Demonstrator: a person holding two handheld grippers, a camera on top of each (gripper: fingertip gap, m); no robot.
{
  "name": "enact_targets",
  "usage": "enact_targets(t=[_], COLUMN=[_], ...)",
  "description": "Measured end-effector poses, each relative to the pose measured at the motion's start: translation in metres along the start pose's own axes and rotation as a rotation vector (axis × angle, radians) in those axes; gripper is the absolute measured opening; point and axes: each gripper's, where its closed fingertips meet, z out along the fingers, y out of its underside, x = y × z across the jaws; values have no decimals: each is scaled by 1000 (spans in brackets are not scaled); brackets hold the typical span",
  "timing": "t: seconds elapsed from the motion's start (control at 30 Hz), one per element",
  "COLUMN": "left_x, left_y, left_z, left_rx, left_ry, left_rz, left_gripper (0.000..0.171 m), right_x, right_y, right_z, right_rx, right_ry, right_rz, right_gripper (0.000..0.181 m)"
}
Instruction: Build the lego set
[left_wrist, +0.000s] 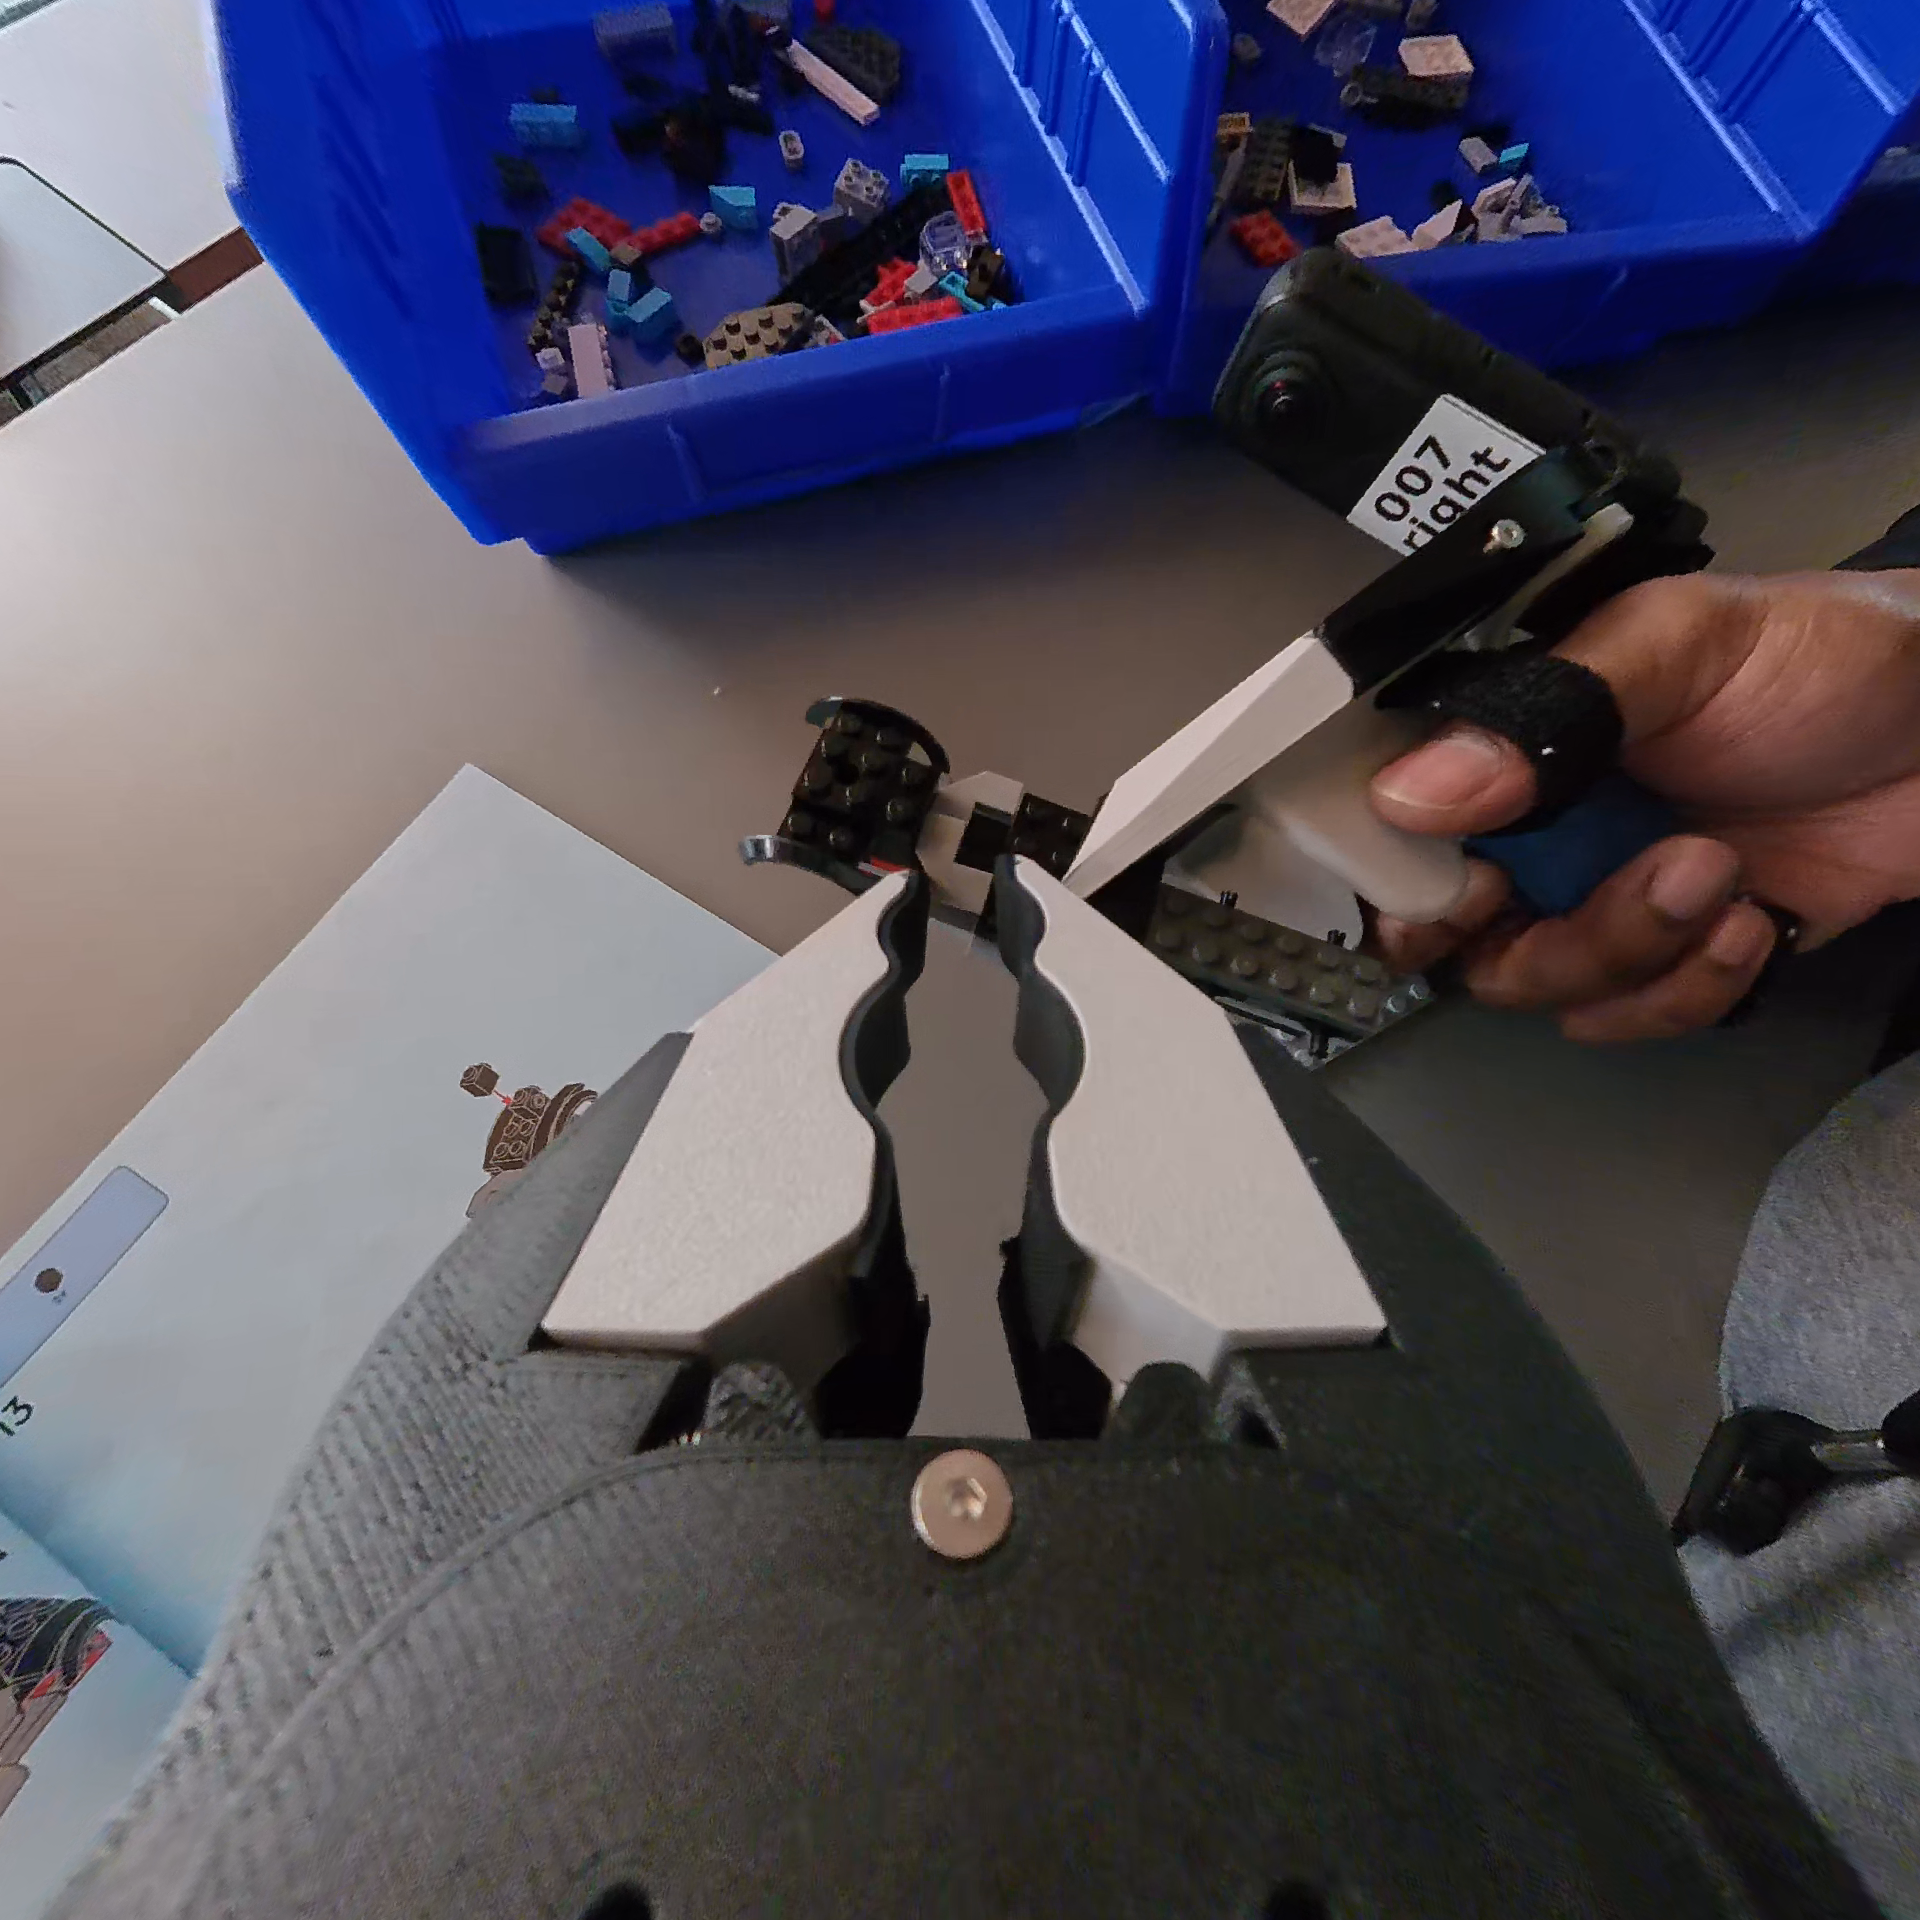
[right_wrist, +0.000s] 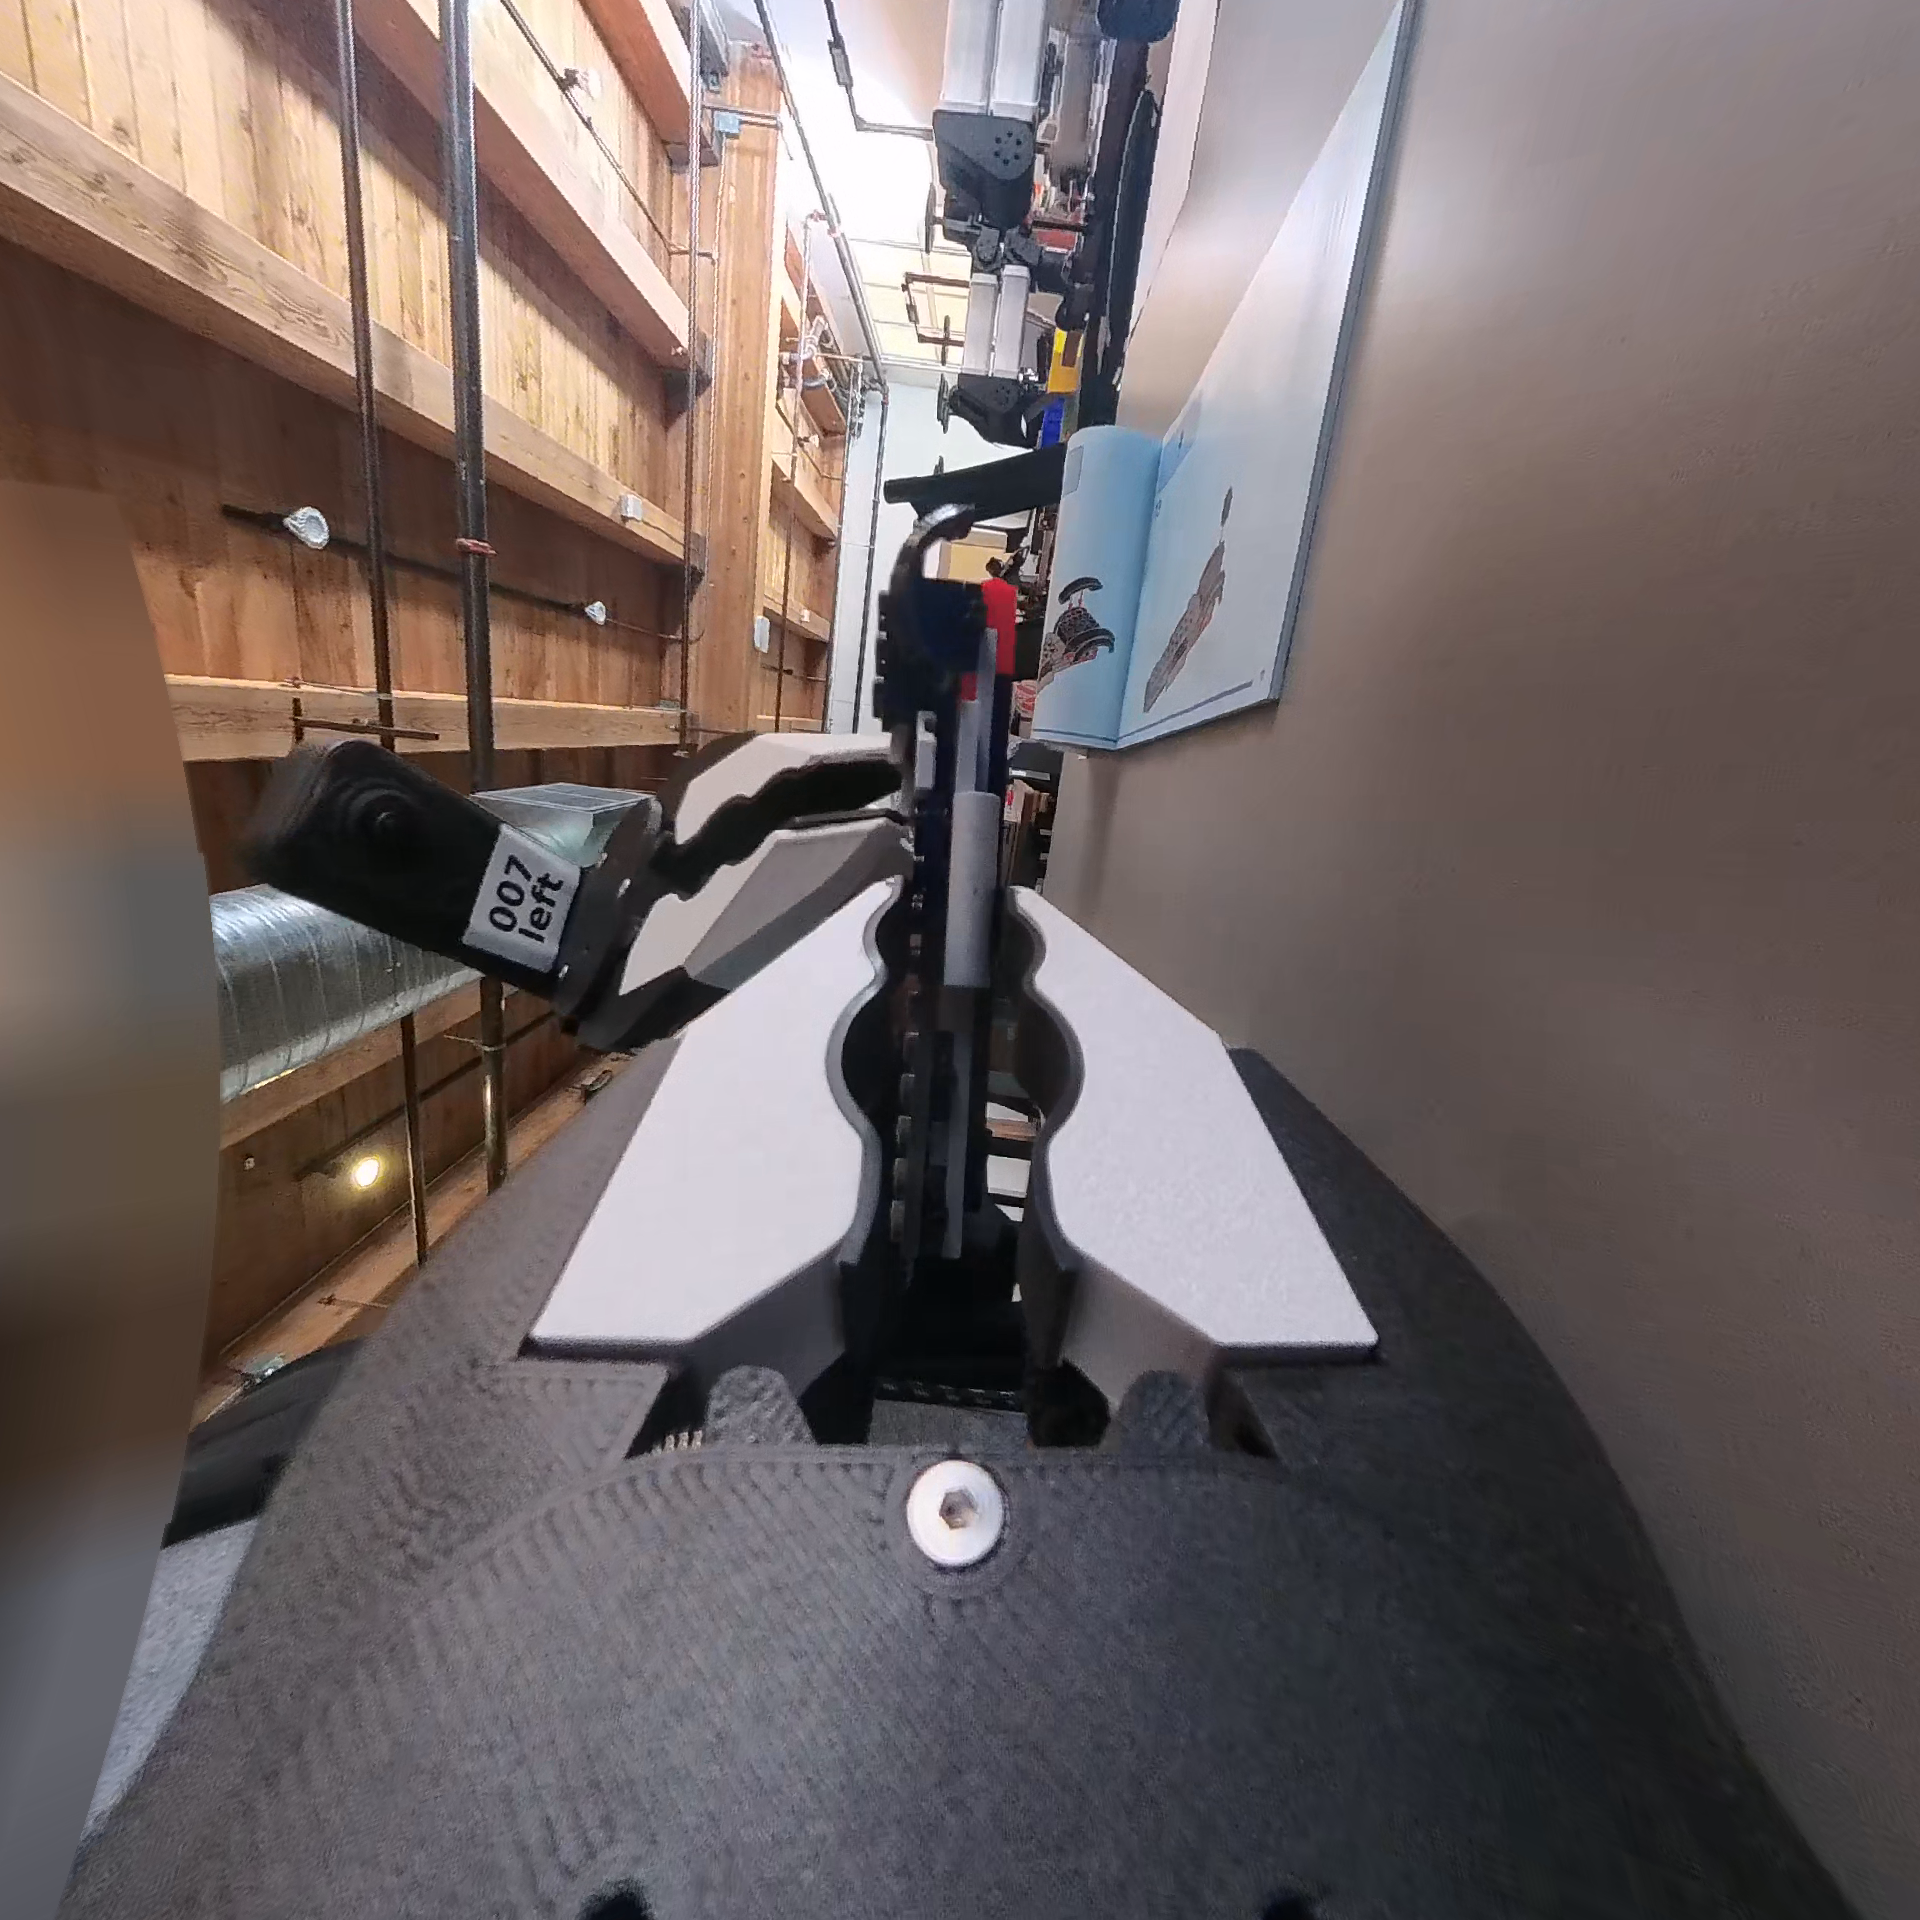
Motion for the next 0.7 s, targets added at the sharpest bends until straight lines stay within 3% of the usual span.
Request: enact_targets(t=[0.5,0.6,0.7], left_x=[0,-4,-18], left_y=[-3,-7,-5], left_z=[-5,-12,-17], left_rx=[58,135,246], left_ry=[43,86,166], left_rz=[-81,-184,-454], left_gripper=[19,18,22], right_x=[-1,-1,-2], right_y=[-1,-1,-1], right_z=[0,0,0], right_rx=[8,10,10], right_ry=[-7,-10,-14], right_rz=[3,4,3], right_gripper=[17,17,17])
